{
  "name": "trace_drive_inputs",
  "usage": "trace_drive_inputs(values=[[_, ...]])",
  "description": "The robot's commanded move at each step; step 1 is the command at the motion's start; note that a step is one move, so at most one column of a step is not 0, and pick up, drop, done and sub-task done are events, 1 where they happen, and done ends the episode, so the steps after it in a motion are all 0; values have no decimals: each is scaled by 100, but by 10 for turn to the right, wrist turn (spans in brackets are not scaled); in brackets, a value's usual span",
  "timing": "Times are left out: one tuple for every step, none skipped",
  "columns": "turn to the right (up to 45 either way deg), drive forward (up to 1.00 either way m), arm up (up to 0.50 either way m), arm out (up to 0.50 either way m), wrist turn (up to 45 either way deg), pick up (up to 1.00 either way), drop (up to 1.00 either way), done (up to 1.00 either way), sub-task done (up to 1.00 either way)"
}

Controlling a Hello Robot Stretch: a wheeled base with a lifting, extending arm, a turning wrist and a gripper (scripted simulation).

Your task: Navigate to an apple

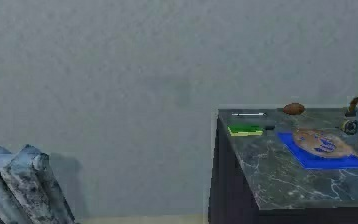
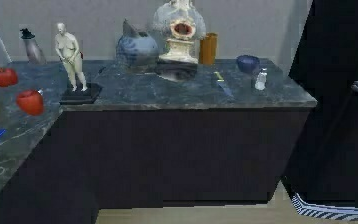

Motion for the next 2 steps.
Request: trace_drive_inputs(values=[[450,0,0,0,0,0,0,0,0],[90,0,0,0,0,0,0,0,0]])
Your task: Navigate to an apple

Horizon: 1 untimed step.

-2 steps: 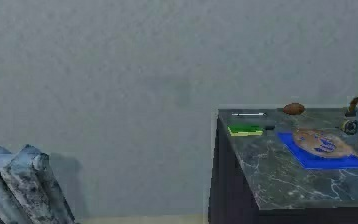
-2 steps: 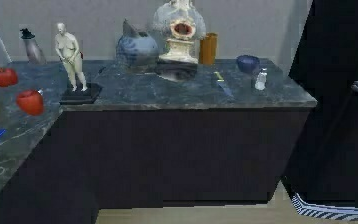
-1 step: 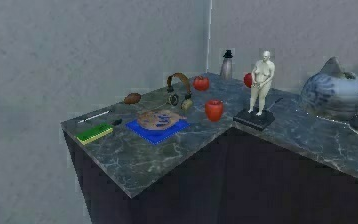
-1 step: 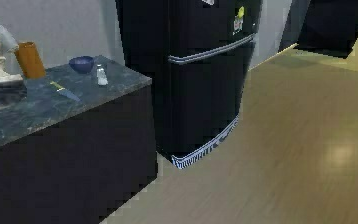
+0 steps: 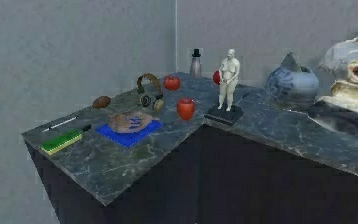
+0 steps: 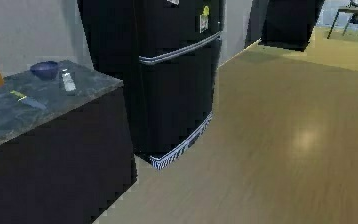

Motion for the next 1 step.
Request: trace_drive_inputs(values=[[0,0,0,0,0,0,0,100,0]])
